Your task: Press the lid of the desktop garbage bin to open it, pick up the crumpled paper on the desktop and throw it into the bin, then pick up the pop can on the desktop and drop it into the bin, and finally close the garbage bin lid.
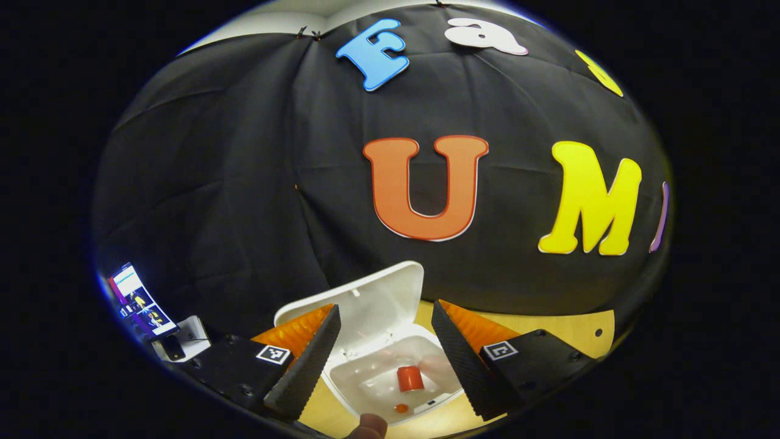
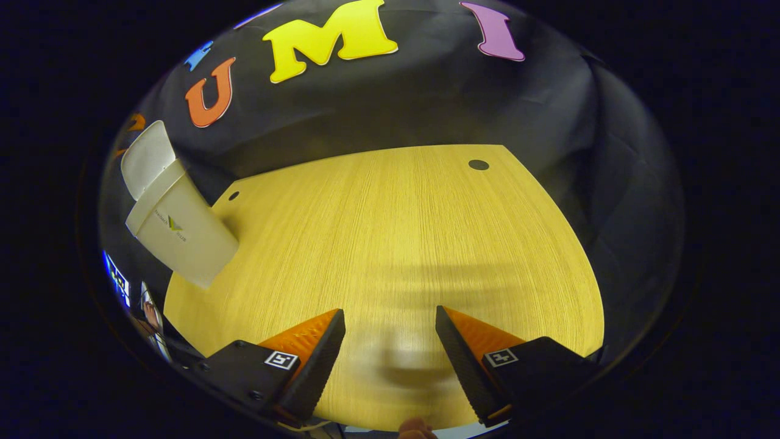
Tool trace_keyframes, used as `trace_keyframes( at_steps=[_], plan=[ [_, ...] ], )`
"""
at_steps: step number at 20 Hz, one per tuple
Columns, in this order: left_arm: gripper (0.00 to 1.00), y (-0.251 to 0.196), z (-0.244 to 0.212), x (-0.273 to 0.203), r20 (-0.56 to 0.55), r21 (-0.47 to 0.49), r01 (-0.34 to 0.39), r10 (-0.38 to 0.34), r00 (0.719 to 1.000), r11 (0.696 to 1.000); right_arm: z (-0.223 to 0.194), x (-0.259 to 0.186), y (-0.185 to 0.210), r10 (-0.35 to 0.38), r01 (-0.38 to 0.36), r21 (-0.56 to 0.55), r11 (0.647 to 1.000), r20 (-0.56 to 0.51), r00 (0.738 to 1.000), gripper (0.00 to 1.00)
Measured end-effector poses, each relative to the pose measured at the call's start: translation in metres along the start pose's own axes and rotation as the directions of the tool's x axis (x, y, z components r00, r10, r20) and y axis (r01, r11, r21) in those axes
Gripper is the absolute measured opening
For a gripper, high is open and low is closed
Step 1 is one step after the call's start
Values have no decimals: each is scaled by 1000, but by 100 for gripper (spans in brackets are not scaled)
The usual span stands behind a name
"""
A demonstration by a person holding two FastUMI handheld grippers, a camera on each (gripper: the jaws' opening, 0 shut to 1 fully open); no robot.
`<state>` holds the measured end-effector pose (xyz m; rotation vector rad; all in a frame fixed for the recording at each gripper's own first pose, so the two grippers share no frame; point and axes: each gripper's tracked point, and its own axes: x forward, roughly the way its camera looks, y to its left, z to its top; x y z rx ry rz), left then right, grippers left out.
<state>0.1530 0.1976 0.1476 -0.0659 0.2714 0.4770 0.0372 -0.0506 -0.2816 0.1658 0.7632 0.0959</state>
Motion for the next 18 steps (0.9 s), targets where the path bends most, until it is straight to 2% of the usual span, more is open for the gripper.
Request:
trace_keyframes(
  at_steps=[4,8,12,18],
  plan=[
    [98,22,33,28,43,-37,-89,91,995,995,1,-7,-5,-14,14,-12,1000,17,1000,95],
    [98,39,26,55,9,-44,-199,200,980,979,-4,-18,-23,-73,73,7,997,32,997,95],
    [99,23,-2,74,-70,-113,-177,170,983,978,-5,-25,-30,-91,89,39,995,43,995,95],
    [95,14,-12,66,-78,-197,-148,135,988,969,-17,-31,-36,-80,79,46,996,24,996,95]
  ],
)
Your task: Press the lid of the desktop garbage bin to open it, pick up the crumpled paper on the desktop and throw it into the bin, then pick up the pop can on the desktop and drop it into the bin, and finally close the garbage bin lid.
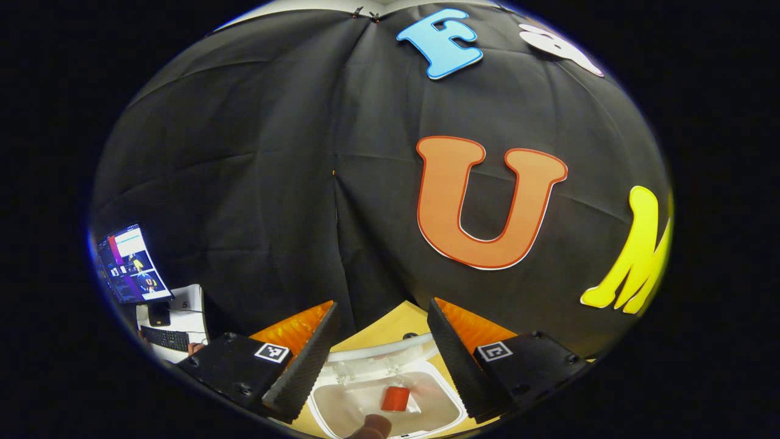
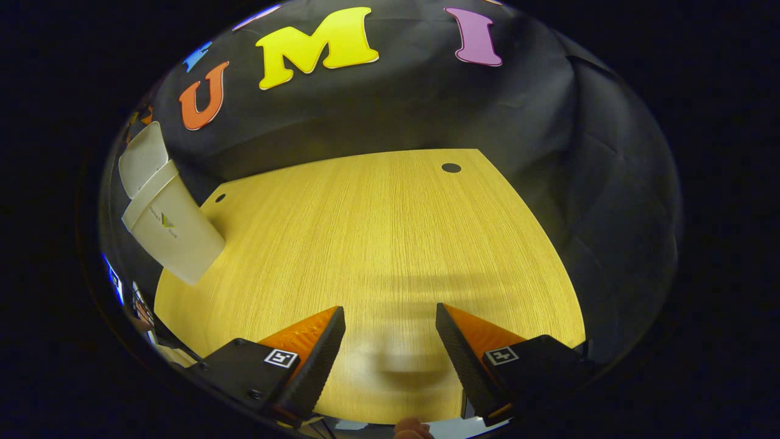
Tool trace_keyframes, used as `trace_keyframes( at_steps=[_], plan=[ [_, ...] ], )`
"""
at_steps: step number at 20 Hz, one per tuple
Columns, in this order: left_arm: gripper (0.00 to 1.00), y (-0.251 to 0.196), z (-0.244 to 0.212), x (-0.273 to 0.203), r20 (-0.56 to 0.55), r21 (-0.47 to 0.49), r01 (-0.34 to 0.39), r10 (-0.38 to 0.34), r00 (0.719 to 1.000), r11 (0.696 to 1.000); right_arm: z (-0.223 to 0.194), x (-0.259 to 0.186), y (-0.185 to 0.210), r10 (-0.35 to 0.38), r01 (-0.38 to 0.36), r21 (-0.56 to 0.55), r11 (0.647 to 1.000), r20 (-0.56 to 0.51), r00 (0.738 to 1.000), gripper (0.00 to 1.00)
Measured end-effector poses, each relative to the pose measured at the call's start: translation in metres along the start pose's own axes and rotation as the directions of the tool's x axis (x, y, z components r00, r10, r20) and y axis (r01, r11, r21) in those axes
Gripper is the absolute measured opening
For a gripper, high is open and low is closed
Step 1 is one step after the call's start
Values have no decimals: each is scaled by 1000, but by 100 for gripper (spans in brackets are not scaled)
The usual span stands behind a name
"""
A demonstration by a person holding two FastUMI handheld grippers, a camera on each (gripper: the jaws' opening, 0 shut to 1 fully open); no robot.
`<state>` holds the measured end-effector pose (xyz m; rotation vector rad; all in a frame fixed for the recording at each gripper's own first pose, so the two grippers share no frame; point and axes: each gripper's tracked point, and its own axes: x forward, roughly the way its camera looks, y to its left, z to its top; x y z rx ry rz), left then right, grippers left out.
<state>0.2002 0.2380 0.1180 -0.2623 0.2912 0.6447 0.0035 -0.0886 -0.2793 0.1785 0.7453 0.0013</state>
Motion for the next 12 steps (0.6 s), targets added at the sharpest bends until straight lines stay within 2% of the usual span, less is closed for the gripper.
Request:
trace_keyframes(
  at_steps=[3,7,10,12],
  plan=[
    [97,-7,-18,-20,11,-19,11,-11,1000,1000,-2,1,-1,13,-13,22,1000,-8,1000,95],
    [99,-18,-60,-46,12,-28,18,-18,1000,999,-4,3,-1,32,-32,-4,999,-11,999,95],
    [99,-22,-104,-57,-14,-15,4,-4,1000,1000,-7,5,-1,48,-48,-36,998,-13,999,95],
    [99,-16,-129,-59,-16,6,-30,31,999,1000,-10,6,1,65,-66,-37,997,-23,998,95]
  ],
)
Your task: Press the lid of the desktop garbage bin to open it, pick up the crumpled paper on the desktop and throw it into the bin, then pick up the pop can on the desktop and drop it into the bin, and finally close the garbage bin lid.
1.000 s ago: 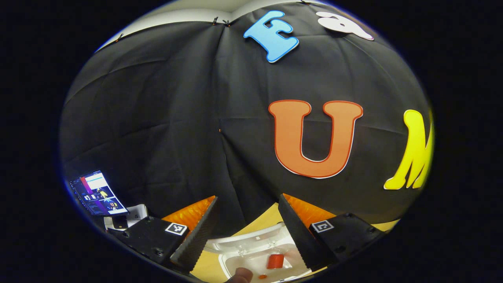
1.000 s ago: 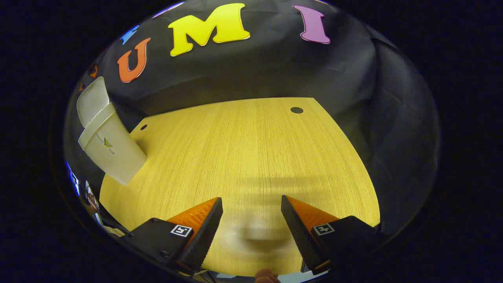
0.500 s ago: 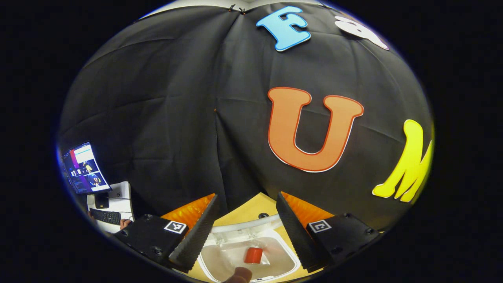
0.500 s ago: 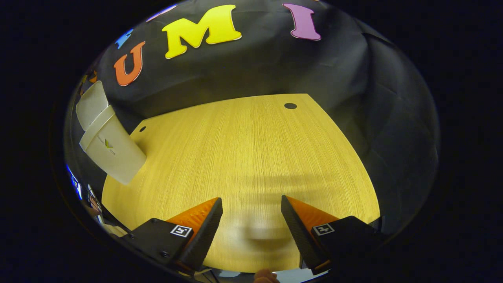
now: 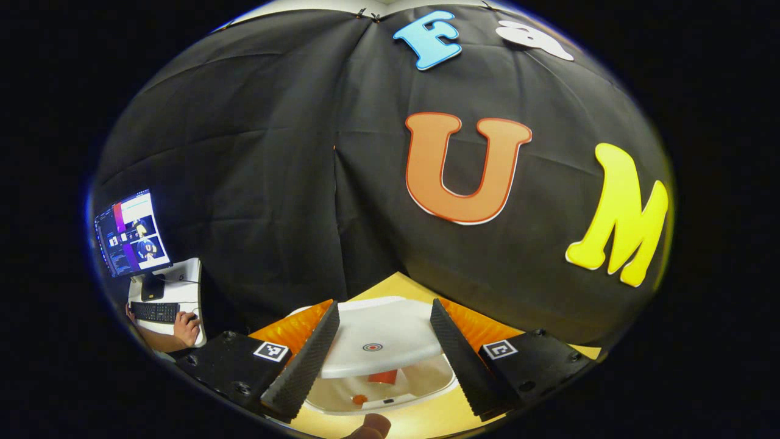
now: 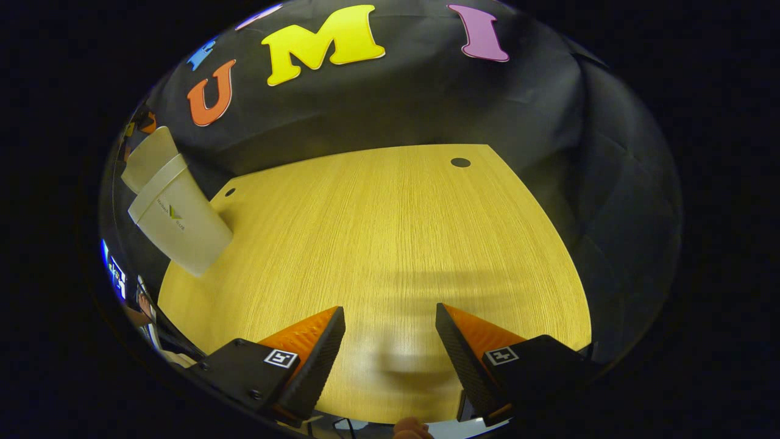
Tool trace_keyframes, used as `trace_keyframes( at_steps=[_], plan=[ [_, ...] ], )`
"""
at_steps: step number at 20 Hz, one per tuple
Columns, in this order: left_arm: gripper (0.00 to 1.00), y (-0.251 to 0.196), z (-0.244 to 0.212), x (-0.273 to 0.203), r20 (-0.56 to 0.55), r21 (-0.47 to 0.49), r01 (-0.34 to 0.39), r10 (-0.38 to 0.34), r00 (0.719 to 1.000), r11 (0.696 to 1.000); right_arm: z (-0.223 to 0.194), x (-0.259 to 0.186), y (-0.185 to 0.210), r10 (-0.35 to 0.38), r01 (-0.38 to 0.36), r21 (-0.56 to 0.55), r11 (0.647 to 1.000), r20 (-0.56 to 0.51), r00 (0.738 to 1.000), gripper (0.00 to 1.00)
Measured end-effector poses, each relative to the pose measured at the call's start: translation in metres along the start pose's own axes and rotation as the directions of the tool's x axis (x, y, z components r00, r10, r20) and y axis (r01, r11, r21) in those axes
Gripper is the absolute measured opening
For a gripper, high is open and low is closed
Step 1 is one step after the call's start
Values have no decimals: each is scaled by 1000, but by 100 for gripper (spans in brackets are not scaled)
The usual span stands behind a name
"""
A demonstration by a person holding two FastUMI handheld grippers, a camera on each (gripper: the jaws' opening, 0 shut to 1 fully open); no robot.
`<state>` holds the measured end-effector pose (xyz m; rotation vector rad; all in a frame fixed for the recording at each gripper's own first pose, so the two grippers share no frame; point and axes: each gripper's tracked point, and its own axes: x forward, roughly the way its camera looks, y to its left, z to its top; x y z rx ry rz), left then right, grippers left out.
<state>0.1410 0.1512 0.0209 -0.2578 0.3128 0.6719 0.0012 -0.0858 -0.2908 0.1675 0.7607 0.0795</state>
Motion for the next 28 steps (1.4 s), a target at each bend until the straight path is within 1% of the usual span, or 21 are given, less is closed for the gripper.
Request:
trace_keyframes(
  at_steps=[2,4,5,8,11,12,13,16,18,19,21,24,28],
  plan=[
    [99,3,-26,5,-18,14,-7,8,1000,1000,-3,2,-1,11,-11,-8,1000,-7,1000,94],
    [100,1,-47,6,-30,3,-1,1,1000,1000,-8,4,-3,16,-16,-24,1000,-14,1000,95],
    [100,2,-53,8,-31,3,-3,3,1000,1000,-8,4,-3,21,-22,-30,999,-17,1000,95],
    [100,0,-64,10,-23,48,-26,27,999,998,-10,6,-3,36,-36,-34,999,-16,999,95],
    [99,-3,-80,8,-31,38,-52,53,998,998,-14,8,-3,50,-51,-30,998,-23,998,95],
    [100,0,-76,8,2,42,-58,58,998,997,-15,10,-3,53,-54,-30,998,-23,998,95],
    [99,2,-79,8,1,41,-69,69,998,997,-16,11,-3,58,-59,-28,998,-23,998,95],
    [100,3,-79,9,61,58,-94,91,994,994,-27,15,-7,68,-68,-6,998,-40,997,95],
    [100,7,-81,13,133,55,-112,104,986,992,-38,19,-9,71,-70,9,997,-63,996,95],
    [100,7,-81,14,173,44,-118,109,979,992,-42,20,-10,73,-72,14,997,-74,995,95],
    [100,3,-82,8,251,63,-134,114,961,989,-50,22,-12,77,-76,12,997,-88,993,95],
    [100,-2,-84,7,352,29,-122,104,930,992,-56,22,-15,77,-80,-27,996,-105,991,95],
    [100,0,-79,4,372,42,-127,103,923,991,-56,22,-17,78,-84,-54,995,-107,991,95]
  ],
)
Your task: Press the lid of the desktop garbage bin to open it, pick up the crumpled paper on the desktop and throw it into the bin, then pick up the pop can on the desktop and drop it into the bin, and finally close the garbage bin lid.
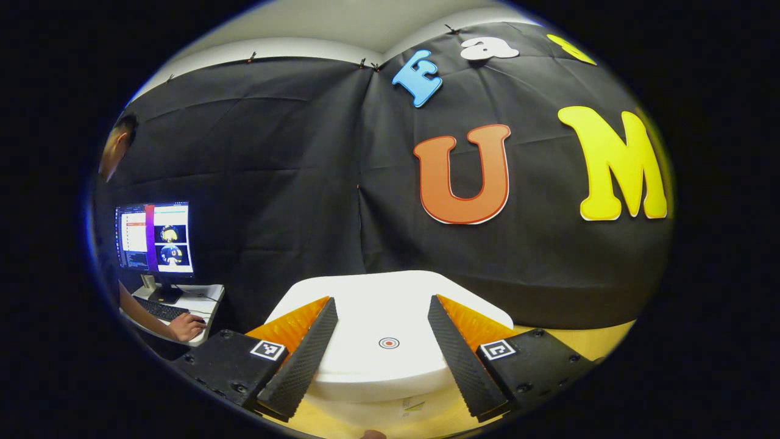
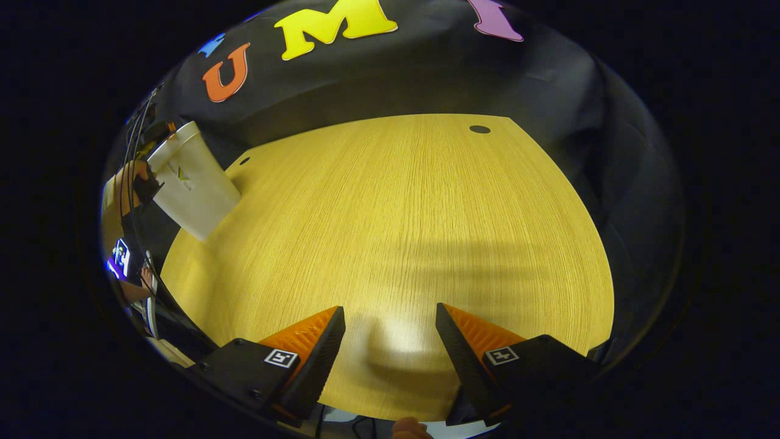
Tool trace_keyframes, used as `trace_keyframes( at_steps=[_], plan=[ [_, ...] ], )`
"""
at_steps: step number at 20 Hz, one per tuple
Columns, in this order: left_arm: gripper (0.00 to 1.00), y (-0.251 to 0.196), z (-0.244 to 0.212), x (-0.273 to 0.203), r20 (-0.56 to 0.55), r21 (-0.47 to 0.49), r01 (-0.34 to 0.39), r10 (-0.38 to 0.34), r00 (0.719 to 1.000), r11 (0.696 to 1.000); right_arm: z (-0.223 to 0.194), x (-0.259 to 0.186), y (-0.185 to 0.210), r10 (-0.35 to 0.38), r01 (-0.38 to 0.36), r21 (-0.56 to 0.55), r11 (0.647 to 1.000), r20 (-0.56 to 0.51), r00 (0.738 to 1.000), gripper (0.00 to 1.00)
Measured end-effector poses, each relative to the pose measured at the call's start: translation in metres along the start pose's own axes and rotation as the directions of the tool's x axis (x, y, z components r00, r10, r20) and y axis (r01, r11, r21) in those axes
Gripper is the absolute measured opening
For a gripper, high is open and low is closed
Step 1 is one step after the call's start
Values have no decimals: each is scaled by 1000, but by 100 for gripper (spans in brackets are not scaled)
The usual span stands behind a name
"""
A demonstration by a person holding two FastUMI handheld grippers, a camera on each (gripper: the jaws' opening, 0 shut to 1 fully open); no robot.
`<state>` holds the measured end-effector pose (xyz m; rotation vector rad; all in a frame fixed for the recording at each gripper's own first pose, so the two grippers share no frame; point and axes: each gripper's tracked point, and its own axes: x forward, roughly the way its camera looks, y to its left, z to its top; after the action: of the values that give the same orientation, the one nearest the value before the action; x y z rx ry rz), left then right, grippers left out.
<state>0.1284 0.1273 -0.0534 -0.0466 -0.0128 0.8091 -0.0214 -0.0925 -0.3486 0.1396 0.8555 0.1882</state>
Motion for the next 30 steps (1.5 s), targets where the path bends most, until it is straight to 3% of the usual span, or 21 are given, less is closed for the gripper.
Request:
trace_keyframes(
  at_steps=[4,10,15,19,23,25,27,30],
  plan=[
    [99,0,3,3,-43,60,34,-31,999,998,6,-3,3,6,-6,-5,1000,16,1000,95],
    [98,-12,21,-27,-195,89,210,-189,962,974,30,-17,26,25,-23,-25,999,61,998,95],
    [99,-24,32,-80,-234,63,394,-370,899,917,44,-28,46,34,-30,-46,998,91,995,95],
    [99,-31,18,-133,-239,74,523,-494,836,849,69,-50,64,13,0,-75,997,175,985,94],
    [99,-49,-11,-182,-265,68,648,-613,745,759,107,-83,83,8,28,-112,993,308,951,95],
    [98,-49,-24,-198,-301,53,678,-636,711,733,126,-101,89,-12,63,-121,991,380,925,95],
    [99,-53,-26,-207,-320,57,697,-648,691,715,145,-119,90,-51,136,-150,979,464,884,95],
    [99,-60,-12,-210,-267,68,718,-681,682,692,161,-140,105,-44,169,-178,969,550,834,95]
  ],
)
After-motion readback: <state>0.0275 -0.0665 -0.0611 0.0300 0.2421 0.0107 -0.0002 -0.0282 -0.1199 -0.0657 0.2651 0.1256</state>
